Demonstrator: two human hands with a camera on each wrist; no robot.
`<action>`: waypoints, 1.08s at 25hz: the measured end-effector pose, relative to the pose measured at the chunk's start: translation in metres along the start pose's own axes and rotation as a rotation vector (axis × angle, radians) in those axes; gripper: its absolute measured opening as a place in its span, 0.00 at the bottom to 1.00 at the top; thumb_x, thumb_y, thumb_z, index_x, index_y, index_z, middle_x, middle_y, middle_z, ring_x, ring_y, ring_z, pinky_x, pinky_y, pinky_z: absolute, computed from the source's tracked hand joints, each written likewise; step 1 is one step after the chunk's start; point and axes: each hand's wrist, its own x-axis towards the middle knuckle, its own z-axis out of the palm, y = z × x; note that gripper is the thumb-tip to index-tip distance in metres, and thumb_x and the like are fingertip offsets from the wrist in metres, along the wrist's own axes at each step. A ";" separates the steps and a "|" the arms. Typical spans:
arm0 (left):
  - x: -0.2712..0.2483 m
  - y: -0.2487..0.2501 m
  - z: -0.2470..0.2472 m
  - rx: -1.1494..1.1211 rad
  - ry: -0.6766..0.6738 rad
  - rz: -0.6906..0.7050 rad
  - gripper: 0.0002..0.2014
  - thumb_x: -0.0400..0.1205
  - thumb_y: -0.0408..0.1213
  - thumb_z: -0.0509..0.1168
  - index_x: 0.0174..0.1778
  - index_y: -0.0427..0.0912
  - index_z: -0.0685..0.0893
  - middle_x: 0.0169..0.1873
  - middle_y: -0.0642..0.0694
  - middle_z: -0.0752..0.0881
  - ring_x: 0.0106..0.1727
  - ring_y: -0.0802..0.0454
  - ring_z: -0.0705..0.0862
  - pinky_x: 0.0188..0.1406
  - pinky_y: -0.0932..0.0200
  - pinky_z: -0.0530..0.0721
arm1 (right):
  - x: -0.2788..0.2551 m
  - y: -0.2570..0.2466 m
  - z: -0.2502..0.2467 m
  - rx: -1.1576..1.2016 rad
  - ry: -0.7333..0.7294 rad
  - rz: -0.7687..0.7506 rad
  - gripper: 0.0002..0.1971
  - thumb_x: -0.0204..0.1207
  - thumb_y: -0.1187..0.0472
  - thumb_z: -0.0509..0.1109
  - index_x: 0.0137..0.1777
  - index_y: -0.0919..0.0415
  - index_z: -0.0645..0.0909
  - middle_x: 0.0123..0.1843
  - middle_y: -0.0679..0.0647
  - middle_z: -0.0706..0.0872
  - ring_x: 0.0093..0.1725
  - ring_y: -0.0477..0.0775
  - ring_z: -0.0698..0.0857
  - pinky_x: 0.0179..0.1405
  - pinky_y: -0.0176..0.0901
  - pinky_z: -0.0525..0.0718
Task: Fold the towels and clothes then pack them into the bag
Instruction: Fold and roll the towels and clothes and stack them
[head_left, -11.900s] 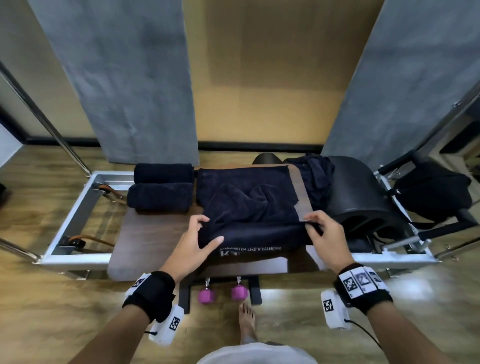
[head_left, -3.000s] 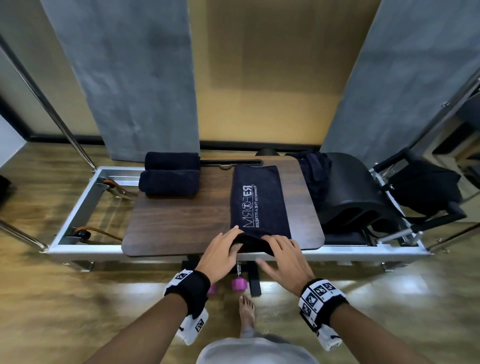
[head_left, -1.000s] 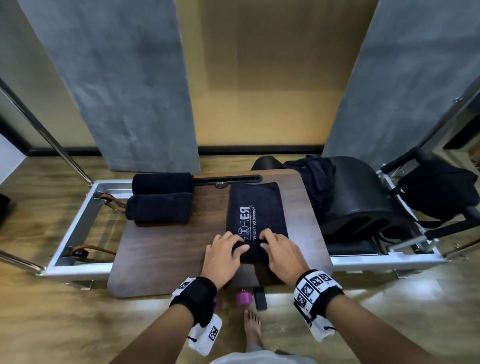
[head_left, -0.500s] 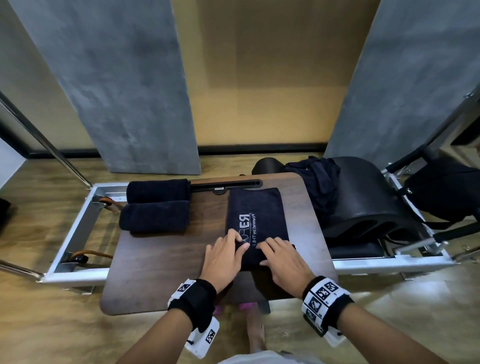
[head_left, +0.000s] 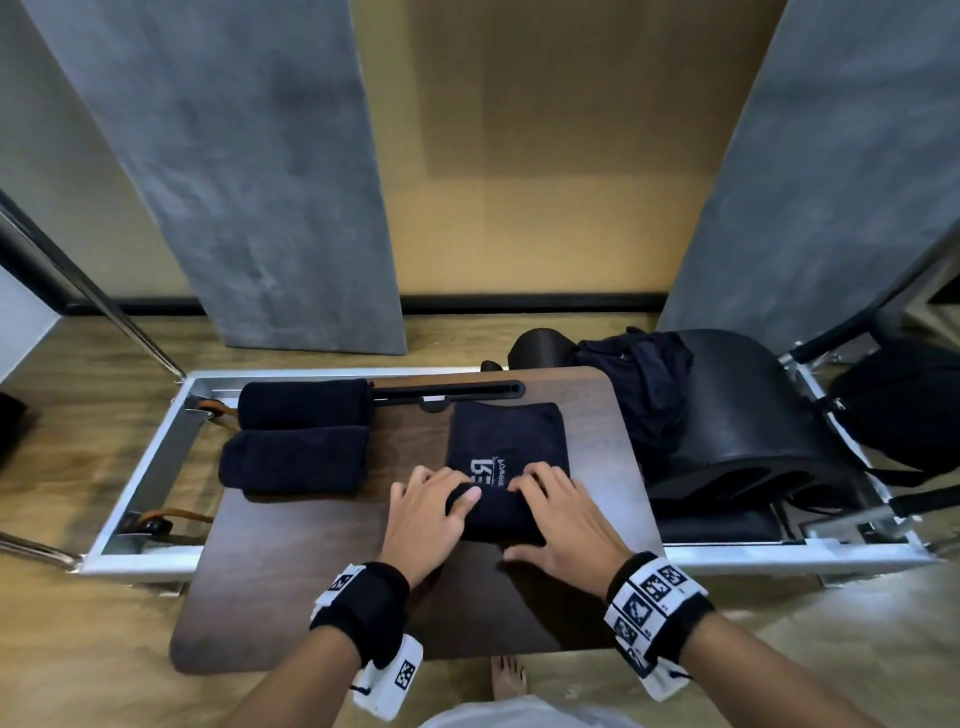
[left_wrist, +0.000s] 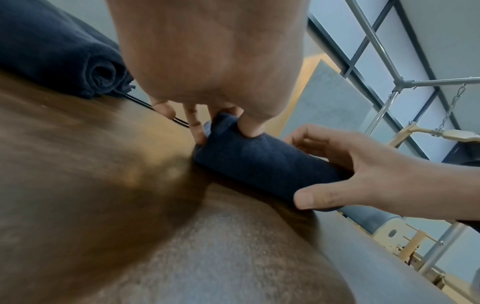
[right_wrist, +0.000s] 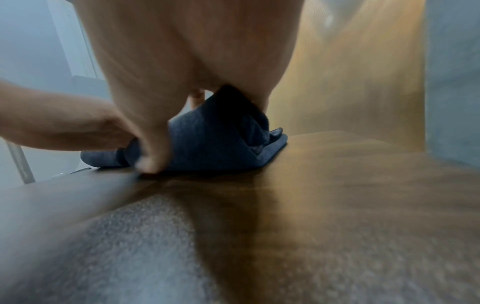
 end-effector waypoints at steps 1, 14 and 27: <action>0.004 0.001 0.000 0.012 -0.019 -0.018 0.12 0.93 0.54 0.57 0.61 0.59 0.84 0.57 0.65 0.84 0.62 0.55 0.75 0.63 0.47 0.67 | 0.002 0.001 -0.001 -0.066 0.031 -0.026 0.31 0.75 0.34 0.71 0.73 0.49 0.74 0.69 0.45 0.73 0.67 0.49 0.75 0.64 0.45 0.77; 0.021 -0.013 -0.004 -0.151 0.062 -0.019 0.18 0.87 0.66 0.57 0.68 0.66 0.78 0.65 0.71 0.79 0.71 0.62 0.73 0.67 0.53 0.68 | 0.052 0.028 -0.017 0.258 0.025 0.035 0.04 0.89 0.48 0.62 0.60 0.42 0.72 0.52 0.43 0.84 0.52 0.46 0.79 0.63 0.53 0.75; 0.097 0.022 0.003 -0.361 0.129 -0.422 0.32 0.86 0.72 0.56 0.71 0.50 0.83 0.67 0.49 0.81 0.76 0.48 0.74 0.77 0.44 0.76 | 0.086 0.069 -0.026 0.571 0.203 0.425 0.25 0.75 0.35 0.77 0.59 0.55 0.90 0.54 0.47 0.81 0.53 0.48 0.84 0.59 0.51 0.85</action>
